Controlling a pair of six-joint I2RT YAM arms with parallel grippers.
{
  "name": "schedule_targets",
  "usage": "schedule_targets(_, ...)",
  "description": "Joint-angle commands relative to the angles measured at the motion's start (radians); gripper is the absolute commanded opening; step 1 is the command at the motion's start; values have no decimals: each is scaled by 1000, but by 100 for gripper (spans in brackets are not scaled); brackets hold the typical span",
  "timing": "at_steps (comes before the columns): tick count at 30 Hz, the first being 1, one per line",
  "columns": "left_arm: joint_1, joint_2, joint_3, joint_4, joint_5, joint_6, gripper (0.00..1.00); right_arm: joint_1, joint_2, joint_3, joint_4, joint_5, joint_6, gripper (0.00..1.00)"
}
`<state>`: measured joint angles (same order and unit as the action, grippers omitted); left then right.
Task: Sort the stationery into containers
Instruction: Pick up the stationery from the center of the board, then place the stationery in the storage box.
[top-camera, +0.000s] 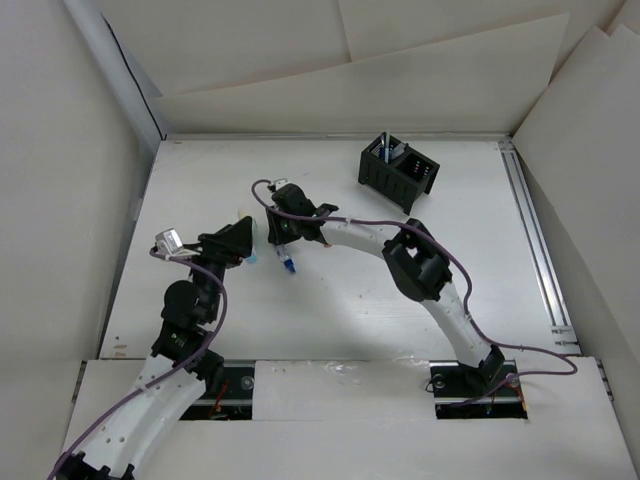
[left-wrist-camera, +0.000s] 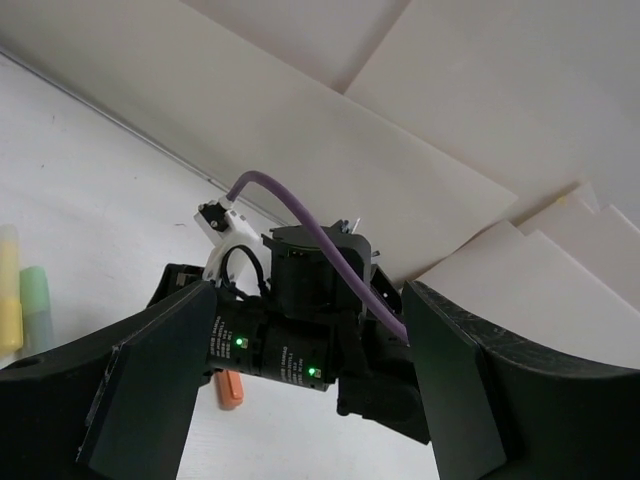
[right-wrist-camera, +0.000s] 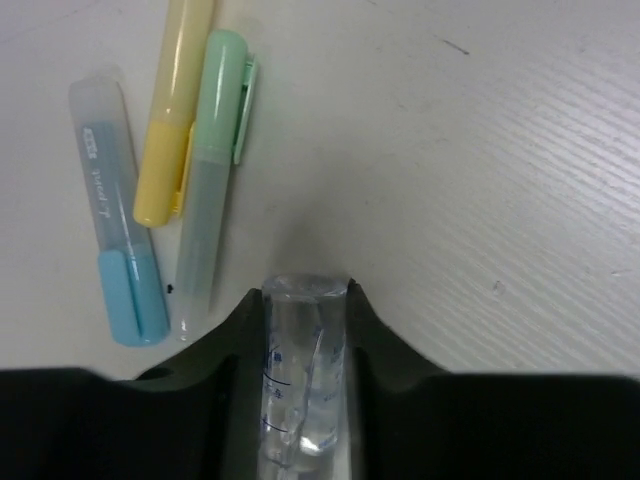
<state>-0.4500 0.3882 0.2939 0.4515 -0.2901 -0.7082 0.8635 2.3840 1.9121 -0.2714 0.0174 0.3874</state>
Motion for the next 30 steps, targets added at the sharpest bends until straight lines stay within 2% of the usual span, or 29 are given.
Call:
schedule_targets(1,-3,-17,-13,33,-7,0,72,-3,-12,-37,61,-42,36,10)
schedule_targets(3,-3,-5,-13,33,-7,0,72,-21,-66,-70,95,-42,48,0)
schedule_targets(10,-3,15,-13,52,12,0,72,-98,-308,-226,178,-4,57,0)
schedule_targets(14,-3,15,-13,52,23,0,72,-211,-442,-307,218,41,68,0)
schedule_targets(16,-3,24,-13,70,34,0,72,-346,-511,-338,244,113,115,0)
schedule_targets(17,-3,34,-13,70,34,0,72,-347,-532,-350,259,113,128,0)
schedule_targets(19,-3,44,-13,70,43,0,72,-441,-578,-361,268,254,155,0)
schedule_targets(24,-3,64,-13,90,68,0,72,-580,-586,-351,351,481,174,0)
schedule_targets(30,-3,96,-13,99,77,0,72,-664,-504,-253,392,610,118,0)
